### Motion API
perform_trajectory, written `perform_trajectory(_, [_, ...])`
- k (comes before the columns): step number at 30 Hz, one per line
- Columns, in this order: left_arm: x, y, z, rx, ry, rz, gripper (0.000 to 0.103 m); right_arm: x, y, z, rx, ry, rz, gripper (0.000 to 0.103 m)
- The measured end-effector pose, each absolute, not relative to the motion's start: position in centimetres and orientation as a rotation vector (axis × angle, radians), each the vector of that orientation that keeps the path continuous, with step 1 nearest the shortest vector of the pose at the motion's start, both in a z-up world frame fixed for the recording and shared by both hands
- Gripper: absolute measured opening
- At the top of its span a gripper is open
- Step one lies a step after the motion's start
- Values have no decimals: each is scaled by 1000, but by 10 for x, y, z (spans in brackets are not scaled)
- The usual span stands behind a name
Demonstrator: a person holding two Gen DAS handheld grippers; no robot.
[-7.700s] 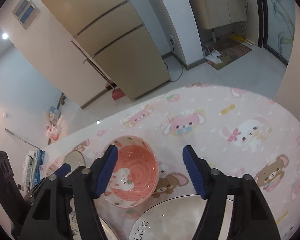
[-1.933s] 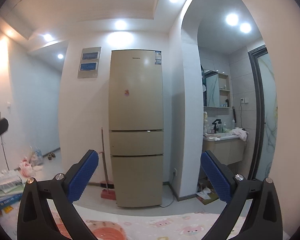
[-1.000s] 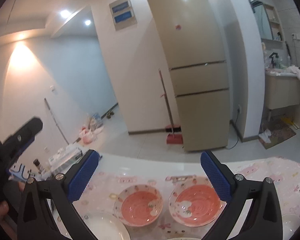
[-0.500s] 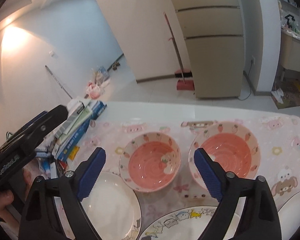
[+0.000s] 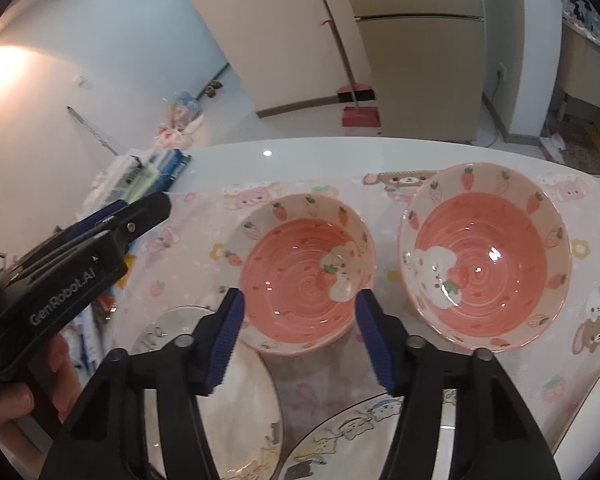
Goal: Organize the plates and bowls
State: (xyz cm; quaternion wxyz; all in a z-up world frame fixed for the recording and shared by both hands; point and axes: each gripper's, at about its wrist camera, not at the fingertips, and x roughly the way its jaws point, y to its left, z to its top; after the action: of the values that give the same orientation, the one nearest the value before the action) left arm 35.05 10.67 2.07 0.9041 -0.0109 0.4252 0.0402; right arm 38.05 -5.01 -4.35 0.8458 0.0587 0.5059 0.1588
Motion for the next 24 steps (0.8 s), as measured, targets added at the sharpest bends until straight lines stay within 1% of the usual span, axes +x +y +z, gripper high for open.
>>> perform_trajectory(1, [351,107,18,-27,873,96,49,381,-49,-45,104,1071,320,54])
perform_trajectory(3, [354,109,12,-54,890,76,49,380,-46,-48,77,1084,306,43])
perform_trajectory(7, [356,107,7,-93,912,21,49,382,-44,-53,59,1087,284,41])
perform_trajectory(8, [357,105,4,-100,931,10,48,383,-45,-55,63,1092,280,41])
perform_trajectory(9, [358,104,1,-114,951,-10,43,384,-46,-55,64,1097,278,41])
perform_trajectory(10, [361,103,-2,-135,969,-39,31,385,-46,-56,59,1104,275,40])
perform_trajectory(11, [363,103,-6,-144,980,-55,29,386,-46,-57,53,1105,272,38])
perform_trajectory(13, [365,99,-11,-115,984,-42,29,389,-47,-62,41,1120,258,35])
perform_trajectory(14, [366,96,-13,-95,989,-32,29,391,-47,-66,49,1138,255,28])
perform_trajectory(15, [367,94,-15,-84,997,-32,29,392,-47,-69,53,1146,256,26])
perform_trajectory(24, [382,94,-55,-115,1099,-60,29,393,-47,-73,69,1148,265,25])
